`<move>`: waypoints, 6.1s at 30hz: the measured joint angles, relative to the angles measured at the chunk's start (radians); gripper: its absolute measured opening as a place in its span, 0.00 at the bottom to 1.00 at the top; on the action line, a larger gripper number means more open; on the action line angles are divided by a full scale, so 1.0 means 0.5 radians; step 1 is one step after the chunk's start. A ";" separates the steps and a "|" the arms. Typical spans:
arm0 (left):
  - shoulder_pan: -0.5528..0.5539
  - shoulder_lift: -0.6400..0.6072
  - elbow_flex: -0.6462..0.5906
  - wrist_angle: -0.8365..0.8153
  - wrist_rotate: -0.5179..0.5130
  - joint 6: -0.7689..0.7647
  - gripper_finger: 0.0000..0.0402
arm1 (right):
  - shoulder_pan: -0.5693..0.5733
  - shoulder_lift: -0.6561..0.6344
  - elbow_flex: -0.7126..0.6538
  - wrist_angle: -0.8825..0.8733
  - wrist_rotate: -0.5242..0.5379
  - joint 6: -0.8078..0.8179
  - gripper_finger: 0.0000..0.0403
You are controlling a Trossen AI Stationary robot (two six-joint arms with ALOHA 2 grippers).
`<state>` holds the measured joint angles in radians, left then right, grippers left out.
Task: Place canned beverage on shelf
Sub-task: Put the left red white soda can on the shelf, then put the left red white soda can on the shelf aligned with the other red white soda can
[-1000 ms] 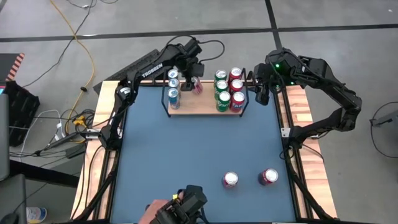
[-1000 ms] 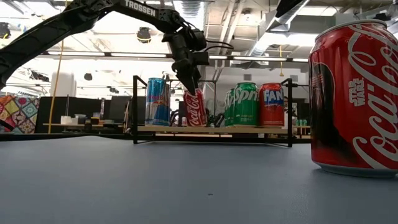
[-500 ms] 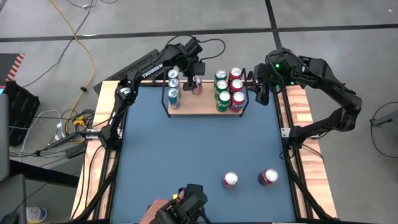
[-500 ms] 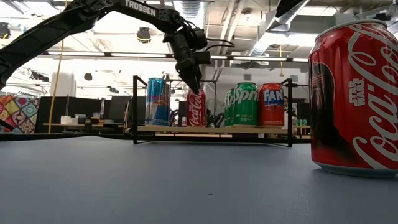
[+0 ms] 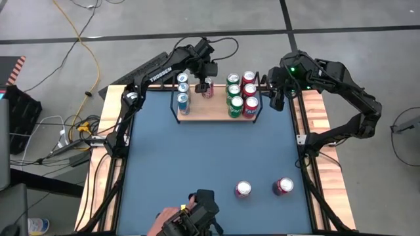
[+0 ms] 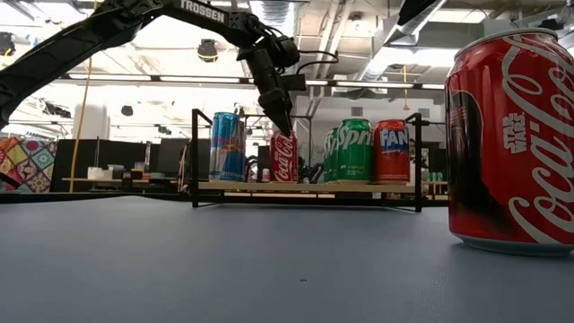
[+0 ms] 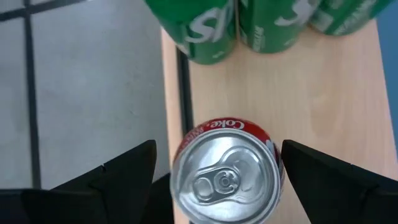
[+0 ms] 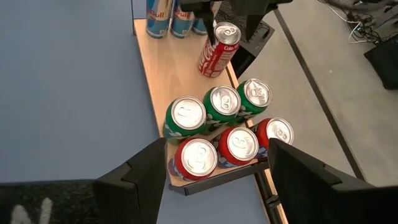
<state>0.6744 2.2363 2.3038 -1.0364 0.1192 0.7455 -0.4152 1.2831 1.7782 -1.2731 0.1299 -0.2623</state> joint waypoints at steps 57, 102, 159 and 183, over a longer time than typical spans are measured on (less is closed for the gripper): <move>-2.040 -0.220 0.002 0.593 -1.077 -1.559 0.82 | -0.393 -0.002 0.000 -0.226 -0.073 -0.193 0.65; -2.177 0.472 -0.001 0.799 -1.139 -2.153 0.73 | -0.377 -0.062 0.000 -0.378 -0.215 -0.172 0.65; -1.266 -0.419 0.089 -0.240 -0.451 -1.198 0.69 | -0.378 -0.550 -0.001 -0.145 -0.216 -0.352 0.65; -0.362 -0.532 -0.644 0.317 0.384 -0.644 0.69 | -0.378 -0.366 -0.001 -0.025 -0.142 -0.050 0.65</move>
<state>0.4932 1.9703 1.9819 -0.8781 0.3110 0.4235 -0.6044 1.1000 1.7779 -1.2858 0.0589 -0.2871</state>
